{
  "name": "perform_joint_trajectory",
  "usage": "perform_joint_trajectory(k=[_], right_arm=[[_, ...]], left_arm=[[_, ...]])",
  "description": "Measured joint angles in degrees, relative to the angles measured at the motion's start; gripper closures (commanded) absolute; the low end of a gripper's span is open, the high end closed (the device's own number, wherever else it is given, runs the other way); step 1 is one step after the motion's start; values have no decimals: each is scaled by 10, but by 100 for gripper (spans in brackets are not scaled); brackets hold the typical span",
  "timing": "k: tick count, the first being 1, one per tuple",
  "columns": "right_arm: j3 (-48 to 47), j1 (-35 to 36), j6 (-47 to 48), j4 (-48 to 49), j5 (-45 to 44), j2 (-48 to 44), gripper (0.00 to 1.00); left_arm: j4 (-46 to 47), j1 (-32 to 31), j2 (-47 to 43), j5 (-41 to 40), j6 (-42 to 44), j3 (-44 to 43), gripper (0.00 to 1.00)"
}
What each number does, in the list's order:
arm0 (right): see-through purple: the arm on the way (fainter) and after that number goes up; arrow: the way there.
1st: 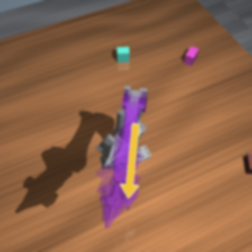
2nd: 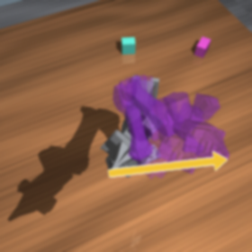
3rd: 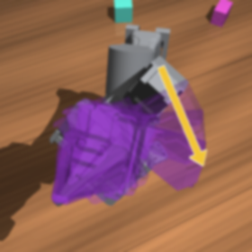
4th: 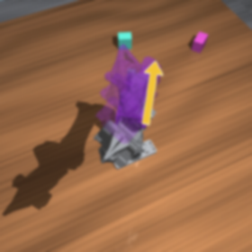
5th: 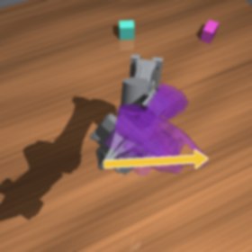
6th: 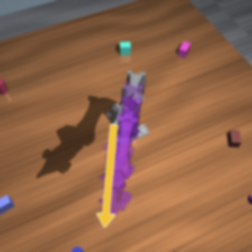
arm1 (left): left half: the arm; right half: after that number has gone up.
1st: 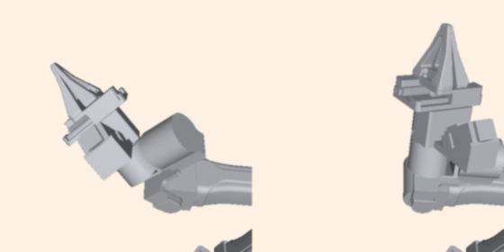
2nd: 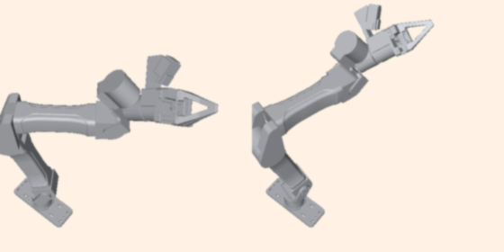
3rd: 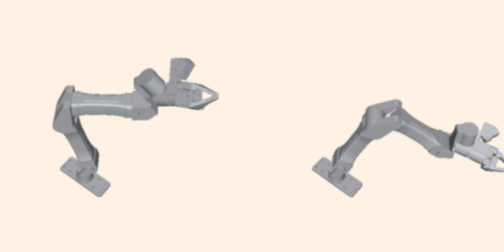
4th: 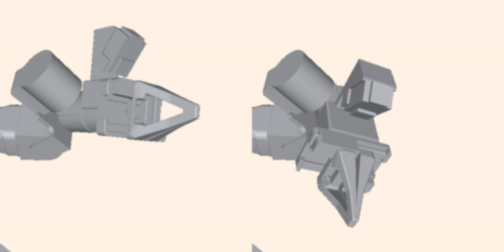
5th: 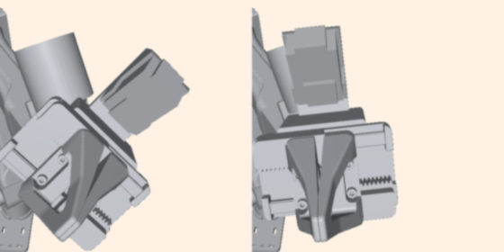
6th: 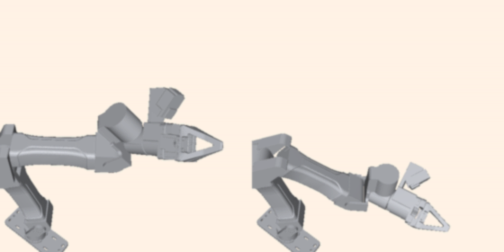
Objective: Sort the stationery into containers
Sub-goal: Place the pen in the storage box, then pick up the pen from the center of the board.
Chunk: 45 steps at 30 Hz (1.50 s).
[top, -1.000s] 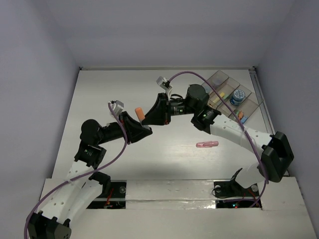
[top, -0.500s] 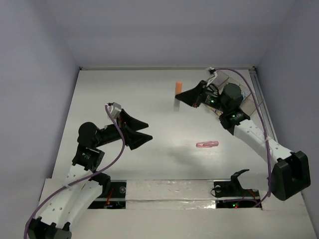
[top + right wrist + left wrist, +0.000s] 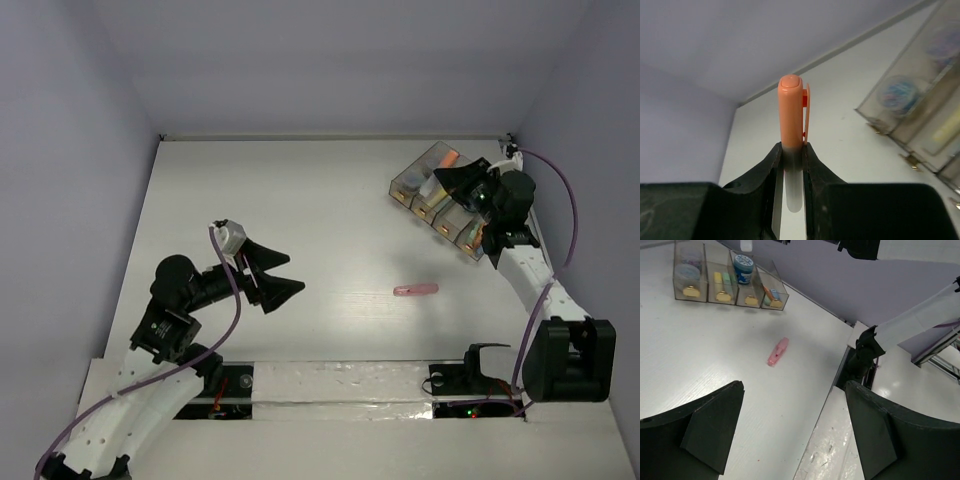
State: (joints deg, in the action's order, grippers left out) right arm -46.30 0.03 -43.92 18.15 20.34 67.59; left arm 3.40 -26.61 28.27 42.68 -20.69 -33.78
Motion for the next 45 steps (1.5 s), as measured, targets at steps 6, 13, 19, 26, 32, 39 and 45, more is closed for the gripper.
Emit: perform_joint_trajectory(k=[6, 13, 19, 26, 32, 39, 45], right_arm=[[-28, -43, 7, -28, -45, 105, 100], [-74, -64, 11, -47, -71, 194, 100], [-108, -71, 10, -46, -79, 267, 90], [-120, -72, 12, -66, -98, 290, 38], [-133, -72, 23, -89, -105, 287, 30], [-120, -72, 57, -125, -104, 198, 40], [-72, -70, 96, -156, -56, 82, 100]], left_arm=[[-51, -40, -20, -76, 30, -9, 20], [-80, -52, -21, -118, 39, -9, 20], [-87, -52, -21, -134, 41, -9, 19], [-89, -52, -17, -140, 42, -9, 19], [-89, -52, -17, -141, 42, -9, 19], [-89, -52, -17, -141, 42, -9, 19], [-89, -52, -19, -141, 42, -9, 19]])
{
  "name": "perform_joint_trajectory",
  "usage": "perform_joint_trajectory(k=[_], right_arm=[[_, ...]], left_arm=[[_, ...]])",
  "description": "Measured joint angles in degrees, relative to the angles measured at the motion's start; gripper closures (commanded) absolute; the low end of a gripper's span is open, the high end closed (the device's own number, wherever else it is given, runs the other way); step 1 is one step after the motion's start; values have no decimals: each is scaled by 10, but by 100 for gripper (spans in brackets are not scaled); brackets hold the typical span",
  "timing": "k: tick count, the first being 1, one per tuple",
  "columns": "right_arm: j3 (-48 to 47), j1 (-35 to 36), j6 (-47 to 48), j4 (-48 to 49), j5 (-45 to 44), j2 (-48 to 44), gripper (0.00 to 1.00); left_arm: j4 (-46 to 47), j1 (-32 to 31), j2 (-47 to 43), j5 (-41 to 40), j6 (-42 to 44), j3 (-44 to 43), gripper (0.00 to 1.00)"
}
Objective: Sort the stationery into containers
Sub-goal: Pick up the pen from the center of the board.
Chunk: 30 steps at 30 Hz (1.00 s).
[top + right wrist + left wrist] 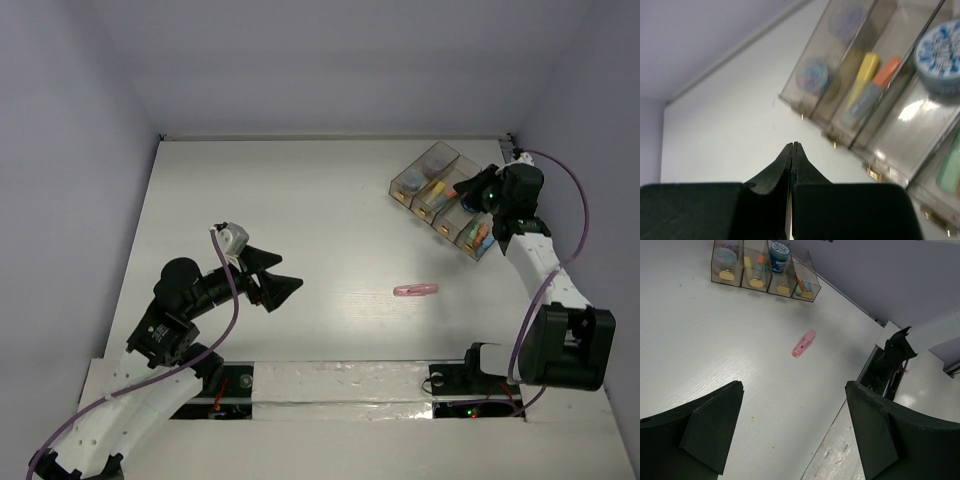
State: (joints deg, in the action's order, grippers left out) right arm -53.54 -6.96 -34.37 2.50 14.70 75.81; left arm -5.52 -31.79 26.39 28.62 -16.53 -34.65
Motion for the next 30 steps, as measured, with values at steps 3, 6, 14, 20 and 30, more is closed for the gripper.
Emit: perform_joint_trajectory(k=[3, 6, 14, 20, 30], right_arm=[[28, 15, 35, -58, 24, -48, 100], [48, 61, 64, -141, 37, -85, 93], [157, 153, 23, -259, 83, -190, 16], [205, 153, -33, -338, 90, -247, 3], [219, 153, -38, -365, 38, -198, 9]], left_arm=[[0, 0, -2, 0, 0, 0, 19], [0, 0, -7, 0, 0, 0, 19], [0, 0, -33, 0, 0, 0, 19], [0, 0, -45, -2, 0, 0, 19], [0, 0, -46, -3, 0, 0, 19]])
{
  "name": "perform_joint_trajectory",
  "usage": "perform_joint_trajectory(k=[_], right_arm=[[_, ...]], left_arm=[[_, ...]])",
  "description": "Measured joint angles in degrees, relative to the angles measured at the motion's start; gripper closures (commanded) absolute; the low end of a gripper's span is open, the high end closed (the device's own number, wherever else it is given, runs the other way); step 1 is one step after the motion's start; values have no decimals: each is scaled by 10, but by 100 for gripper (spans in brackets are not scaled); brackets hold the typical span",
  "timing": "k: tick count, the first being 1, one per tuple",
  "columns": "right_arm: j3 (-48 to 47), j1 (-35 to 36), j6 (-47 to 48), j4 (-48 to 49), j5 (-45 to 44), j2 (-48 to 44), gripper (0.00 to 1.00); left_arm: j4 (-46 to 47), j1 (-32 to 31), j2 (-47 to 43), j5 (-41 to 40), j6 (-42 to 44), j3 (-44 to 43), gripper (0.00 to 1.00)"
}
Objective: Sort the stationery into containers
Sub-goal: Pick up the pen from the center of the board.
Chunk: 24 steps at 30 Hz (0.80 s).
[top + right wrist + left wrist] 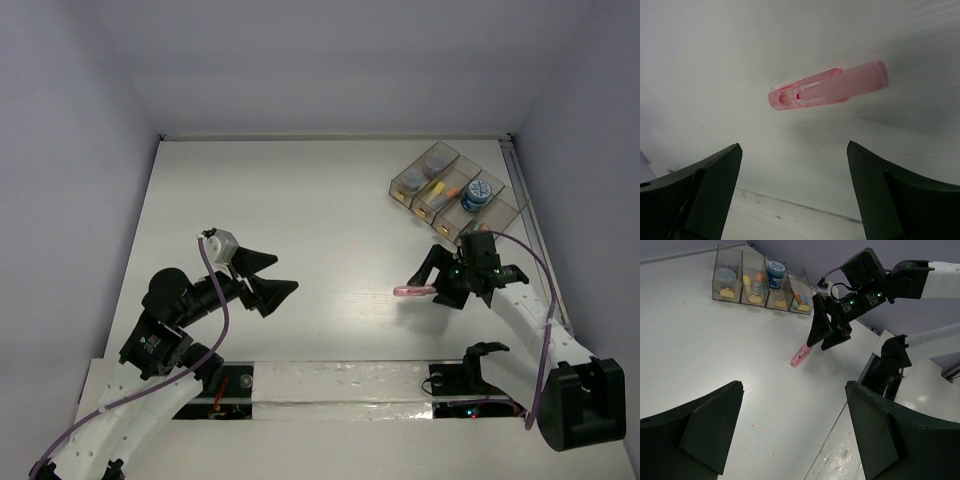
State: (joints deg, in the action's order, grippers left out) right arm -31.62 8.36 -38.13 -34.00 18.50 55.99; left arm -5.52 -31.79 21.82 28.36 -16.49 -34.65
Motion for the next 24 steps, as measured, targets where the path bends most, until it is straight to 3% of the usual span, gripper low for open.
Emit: perform_joint_trajectory(k=[1, 5, 7, 10, 17, 24], right_arm=[[0, 0, 3, 0, -14, 3, 10], [-17, 0, 24, -1, -53, 28, 32], [-36, 0, 46, -3, -57, 54, 36], [-86, 34, 93, -27, -66, 114, 32], [-250, 196, 185, -90, -85, 266, 16], [-393, 225, 281, -194, -201, 381, 13]], left_arm=[[0, 0, 0, 0, 0, 0, 19], [0, 0, 0, 0, 0, 0, 19], [0, 0, 0, 0, 0, 0, 19], [0, 0, 0, 0, 0, 0, 19], [0, 0, 1, 0, 0, 0, 19], [0, 0, 1, -1, 0, 0, 19]])
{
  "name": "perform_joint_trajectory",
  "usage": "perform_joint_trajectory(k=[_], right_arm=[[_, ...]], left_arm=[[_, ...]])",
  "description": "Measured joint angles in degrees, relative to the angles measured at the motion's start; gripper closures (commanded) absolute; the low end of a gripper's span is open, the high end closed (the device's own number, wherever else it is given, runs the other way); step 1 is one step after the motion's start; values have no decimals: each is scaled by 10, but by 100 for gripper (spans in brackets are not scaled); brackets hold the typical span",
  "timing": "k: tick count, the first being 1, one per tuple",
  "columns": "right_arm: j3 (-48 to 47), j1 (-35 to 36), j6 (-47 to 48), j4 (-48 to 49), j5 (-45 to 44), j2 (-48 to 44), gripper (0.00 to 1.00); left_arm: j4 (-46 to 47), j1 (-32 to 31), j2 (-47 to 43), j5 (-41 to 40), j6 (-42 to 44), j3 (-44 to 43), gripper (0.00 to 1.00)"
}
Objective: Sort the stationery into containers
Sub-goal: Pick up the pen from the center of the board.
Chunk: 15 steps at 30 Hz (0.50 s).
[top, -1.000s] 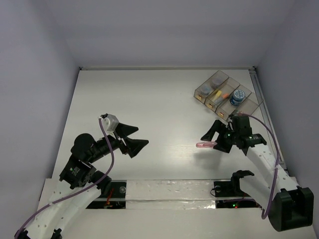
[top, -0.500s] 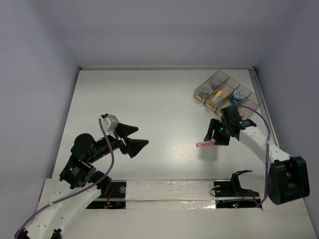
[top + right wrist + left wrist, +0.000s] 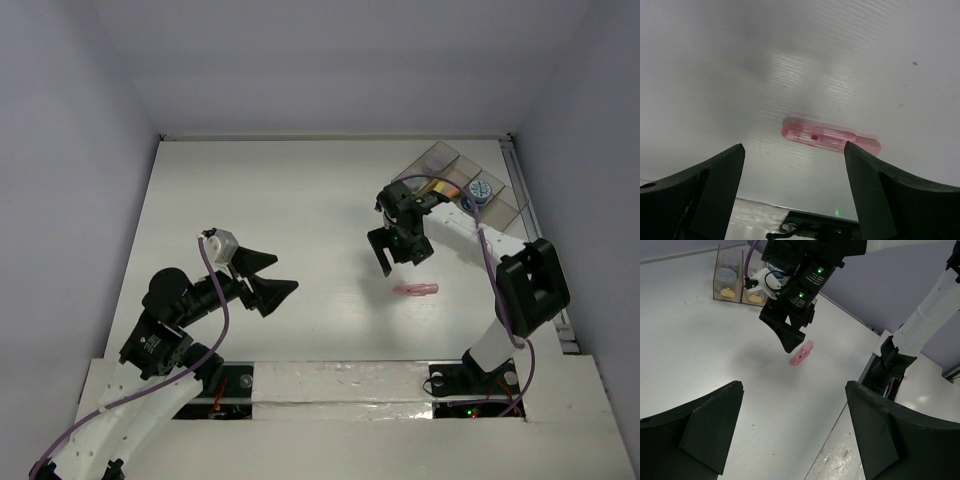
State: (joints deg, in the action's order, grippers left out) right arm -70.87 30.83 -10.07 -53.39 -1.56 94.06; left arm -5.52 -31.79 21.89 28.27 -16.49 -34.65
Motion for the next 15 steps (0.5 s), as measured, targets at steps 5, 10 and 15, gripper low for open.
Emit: perform_joint_trajectory(k=[5, 10, 15], right_arm=[[-4, 0, 52, -43, -14, 18, 11], [-5, 2, 97, -55, 18, 58, 10], [-7, 4, 119, -59, 29, 126, 8]], left_arm=[[0, -1, 0, -1, 1, 0, 19], [0, -7, 0, -2, 2, 0, 19], [-1, -9, 0, -3, 2, 0, 19]])
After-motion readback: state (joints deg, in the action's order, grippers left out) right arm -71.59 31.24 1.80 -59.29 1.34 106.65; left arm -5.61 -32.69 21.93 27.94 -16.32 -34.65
